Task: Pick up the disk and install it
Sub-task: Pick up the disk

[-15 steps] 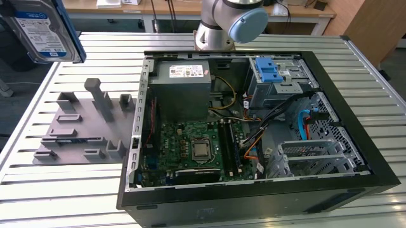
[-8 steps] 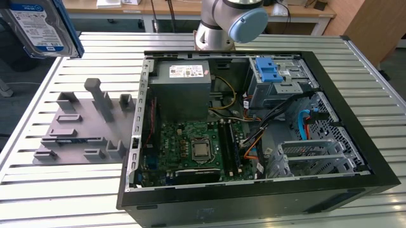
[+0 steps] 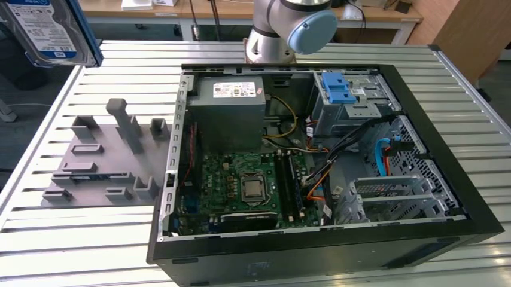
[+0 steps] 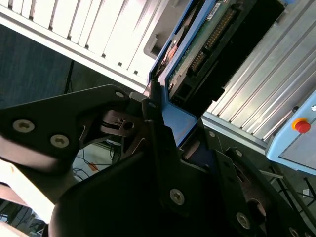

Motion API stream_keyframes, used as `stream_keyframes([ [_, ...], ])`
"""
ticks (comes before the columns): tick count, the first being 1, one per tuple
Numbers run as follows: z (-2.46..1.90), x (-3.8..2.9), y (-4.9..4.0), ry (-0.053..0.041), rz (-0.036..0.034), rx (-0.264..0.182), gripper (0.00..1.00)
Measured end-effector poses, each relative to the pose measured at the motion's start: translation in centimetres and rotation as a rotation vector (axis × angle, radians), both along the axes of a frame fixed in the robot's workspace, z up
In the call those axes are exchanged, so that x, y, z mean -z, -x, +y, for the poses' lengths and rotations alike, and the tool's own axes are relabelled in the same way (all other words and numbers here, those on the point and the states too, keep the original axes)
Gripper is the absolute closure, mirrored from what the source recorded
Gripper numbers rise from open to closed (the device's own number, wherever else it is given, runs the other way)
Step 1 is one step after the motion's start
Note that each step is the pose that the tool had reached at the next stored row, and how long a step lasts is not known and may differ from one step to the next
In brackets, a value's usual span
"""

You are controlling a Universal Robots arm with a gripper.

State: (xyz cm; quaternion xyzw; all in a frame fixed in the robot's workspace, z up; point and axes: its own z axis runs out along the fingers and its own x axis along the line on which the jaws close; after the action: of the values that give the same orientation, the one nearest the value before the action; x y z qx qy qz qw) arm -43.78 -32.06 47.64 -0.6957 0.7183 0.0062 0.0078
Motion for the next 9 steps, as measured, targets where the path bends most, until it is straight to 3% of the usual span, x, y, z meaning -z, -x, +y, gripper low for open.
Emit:
stream_keyframes([
  [6,0.00,-0.16,-0.01,0.0001,0.0000,0.000,0.64],
  [9,0.00,-0.20,-0.92,0.0000,0.0001,0.000,0.64],
])
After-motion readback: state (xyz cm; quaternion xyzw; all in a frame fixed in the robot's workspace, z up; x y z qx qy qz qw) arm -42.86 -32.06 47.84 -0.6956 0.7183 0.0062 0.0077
